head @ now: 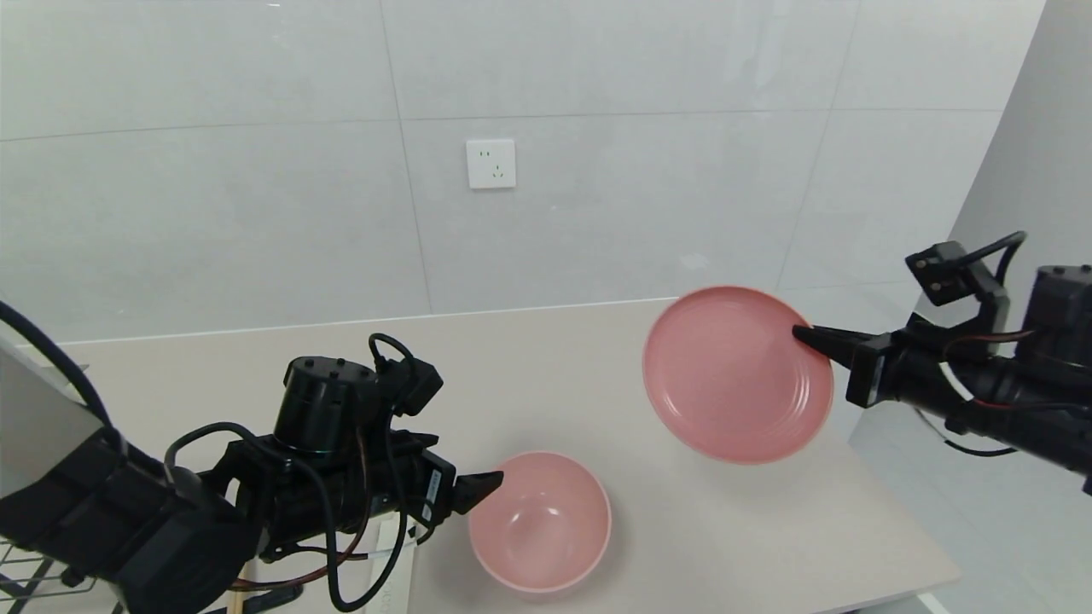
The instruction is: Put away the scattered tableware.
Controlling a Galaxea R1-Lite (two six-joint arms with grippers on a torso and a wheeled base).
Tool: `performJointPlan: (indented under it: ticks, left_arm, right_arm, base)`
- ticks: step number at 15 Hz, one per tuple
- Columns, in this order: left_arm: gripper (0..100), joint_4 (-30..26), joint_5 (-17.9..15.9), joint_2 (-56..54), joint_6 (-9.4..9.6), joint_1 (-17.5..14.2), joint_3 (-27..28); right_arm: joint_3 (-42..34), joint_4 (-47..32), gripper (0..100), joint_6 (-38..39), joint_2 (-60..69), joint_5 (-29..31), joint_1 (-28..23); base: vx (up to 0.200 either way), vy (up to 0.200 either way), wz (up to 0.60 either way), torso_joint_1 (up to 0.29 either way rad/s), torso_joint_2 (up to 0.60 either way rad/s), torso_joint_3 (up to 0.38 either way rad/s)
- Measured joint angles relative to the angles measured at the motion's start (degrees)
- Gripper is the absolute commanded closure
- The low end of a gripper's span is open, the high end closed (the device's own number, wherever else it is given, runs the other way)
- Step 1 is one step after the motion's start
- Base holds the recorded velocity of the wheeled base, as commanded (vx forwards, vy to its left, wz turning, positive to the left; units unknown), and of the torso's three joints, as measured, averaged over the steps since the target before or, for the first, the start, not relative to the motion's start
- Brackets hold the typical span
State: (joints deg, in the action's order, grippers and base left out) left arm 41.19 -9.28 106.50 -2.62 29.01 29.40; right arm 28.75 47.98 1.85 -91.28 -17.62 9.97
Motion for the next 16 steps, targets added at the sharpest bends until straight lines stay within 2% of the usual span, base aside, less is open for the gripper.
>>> performJointPlan:
  ticks: [5, 8, 13, 14, 16]
  left_arm:
    - [0, 2.6, 0.1, 5.3, -0.06, 1.7, -0.1]
    - [0, 5.9, 0.0, 8.9, -0.22, 3.0, 0.1]
    - [0, 5.5, 0.6, 11.4, -0.6, 3.3, 0.1]
    - [100, 5.4, 0.7, 11.6, -0.68, 3.5, 0.0]
    - [100, 5.6, 0.8, 11.7, -0.77, 4.1, -0.1]
  right_arm:
    - [-6.1, -0.1, 100, -1.0, 12.6, 0.2, 2.6]
    - [-8.3, 0.0, 100, -7.2, 18.4, 1.1, 5.2]
    - [-10.1, 0.0, 100, -8.0, 22.5, 1.2, 5.6]
    - [-10.3, 0.0, 100, -8.0, 23.0, 1.2, 5.6]
    - [-10.5, 0.0, 100, -8.0, 23.4, 1.2, 5.6]
  base:
    - [0.0, 0.0, 0.0, 0.0, 0.0, 0.0]
    - [0.0, 0.0, 0.0, 0.0, 0.0, 0.0]
    - [0.0, 0.0, 0.0, 0.0, 0.0, 0.0]
    - [0.0, 0.0, 0.0, 0.0, 0.0, 0.0]
    - [0.0, 0.0, 0.0, 0.0, 0.0, 0.0]
